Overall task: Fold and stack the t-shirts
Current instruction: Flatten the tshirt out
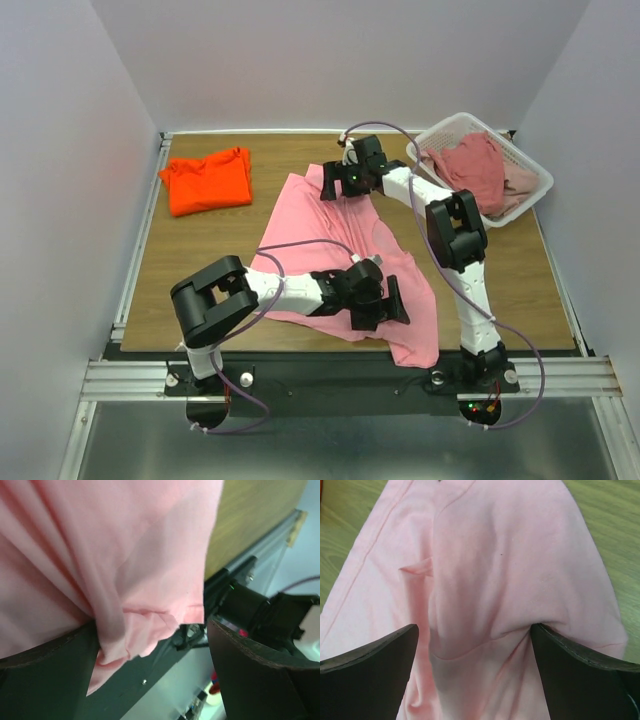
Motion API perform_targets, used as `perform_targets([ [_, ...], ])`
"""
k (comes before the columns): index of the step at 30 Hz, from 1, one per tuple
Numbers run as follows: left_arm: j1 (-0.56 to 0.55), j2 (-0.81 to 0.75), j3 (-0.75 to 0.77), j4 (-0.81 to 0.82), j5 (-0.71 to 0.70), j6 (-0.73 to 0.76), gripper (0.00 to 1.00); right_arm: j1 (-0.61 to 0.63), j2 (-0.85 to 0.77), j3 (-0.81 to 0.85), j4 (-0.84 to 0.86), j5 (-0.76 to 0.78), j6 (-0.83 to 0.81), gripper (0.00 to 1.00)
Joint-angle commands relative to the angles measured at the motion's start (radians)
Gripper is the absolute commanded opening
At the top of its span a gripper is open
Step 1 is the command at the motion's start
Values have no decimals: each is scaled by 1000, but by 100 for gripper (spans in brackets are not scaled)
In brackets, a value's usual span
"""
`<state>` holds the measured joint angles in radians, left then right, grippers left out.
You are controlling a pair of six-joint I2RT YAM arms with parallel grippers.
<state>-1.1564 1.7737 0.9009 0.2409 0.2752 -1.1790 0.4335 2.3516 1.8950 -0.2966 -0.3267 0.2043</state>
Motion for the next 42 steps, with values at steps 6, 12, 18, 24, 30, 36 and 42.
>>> perform_targets([
  [6,20,-166,135,-491,-315,82,98,7,-263,-100,-18,119,-37,100],
  [12,158,-345,-51,-575,-396,24,98,7,-659,-505,-19,321,88,100],
  [18,317,-555,-201,-583,-444,41,98,17,-938,-966,-18,301,311,100],
  [24,478,-545,-281,-468,-389,143,98,116,-1089,-1223,-16,304,444,100],
  [30,610,-358,-277,-361,-281,245,98,114,-1033,-1237,-6,408,468,100],
  [36,689,-203,-215,-295,-196,275,98,68,-770,-1084,11,512,457,100],
  [42,698,-122,-96,-333,-195,305,98,-44,-536,-822,27,493,286,100],
])
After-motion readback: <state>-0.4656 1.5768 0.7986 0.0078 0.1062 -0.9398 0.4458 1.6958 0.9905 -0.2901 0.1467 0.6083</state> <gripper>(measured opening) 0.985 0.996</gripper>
